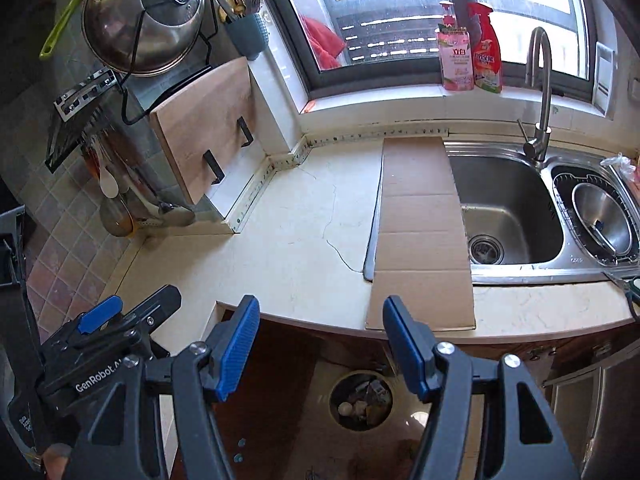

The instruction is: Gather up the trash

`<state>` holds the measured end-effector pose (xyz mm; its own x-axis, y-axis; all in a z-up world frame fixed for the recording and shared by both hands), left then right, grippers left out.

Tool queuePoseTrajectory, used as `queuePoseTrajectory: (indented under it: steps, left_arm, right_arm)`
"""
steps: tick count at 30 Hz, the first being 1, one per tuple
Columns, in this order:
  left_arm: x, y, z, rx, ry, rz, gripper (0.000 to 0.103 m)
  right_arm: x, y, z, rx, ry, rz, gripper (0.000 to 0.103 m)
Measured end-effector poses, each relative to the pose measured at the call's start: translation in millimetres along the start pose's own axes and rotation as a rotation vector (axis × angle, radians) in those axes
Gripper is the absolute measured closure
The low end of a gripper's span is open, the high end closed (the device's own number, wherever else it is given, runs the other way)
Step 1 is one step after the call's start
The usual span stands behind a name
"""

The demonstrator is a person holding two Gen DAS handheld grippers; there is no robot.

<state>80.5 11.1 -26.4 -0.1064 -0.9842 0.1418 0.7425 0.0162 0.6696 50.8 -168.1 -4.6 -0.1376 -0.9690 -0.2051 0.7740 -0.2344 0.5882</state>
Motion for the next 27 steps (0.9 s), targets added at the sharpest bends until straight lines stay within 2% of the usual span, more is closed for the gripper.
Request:
queuePoseTrajectory:
  steps: [8, 15, 27]
  left_arm:
    - [11.6, 4.2, 9.0, 0.02, 0.053, -0.019, 0.001]
    - [15.2, 7.6, 6.7, 0.037, 0.078, -0.039, 0.001]
    - [6.5, 14.1, 0.2, 0.039, 0.084, -0.018, 0.001]
  right_arm:
    - [0.4, 13.3, 13.2, 0.069, -0.005, 0.028, 0.038]
    - [-5.8, 19.5, 5.9, 0.076, 0.005, 0.052, 0.038]
    - [-13.5, 28.7, -0.6, 0.096, -0.004, 0.071, 0.038]
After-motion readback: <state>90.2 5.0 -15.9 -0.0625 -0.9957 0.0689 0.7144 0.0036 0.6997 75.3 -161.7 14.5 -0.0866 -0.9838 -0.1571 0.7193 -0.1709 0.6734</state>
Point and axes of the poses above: each gripper's, at about its wrist camera, not at the fingertips, and z roughly against the way its jaws point, x to its right, y to its top, the point moved 10 cm from there along -z, roughly the way its jaws point, and after that the axes turned 7 degrees about -y, right-handed, at the moved point
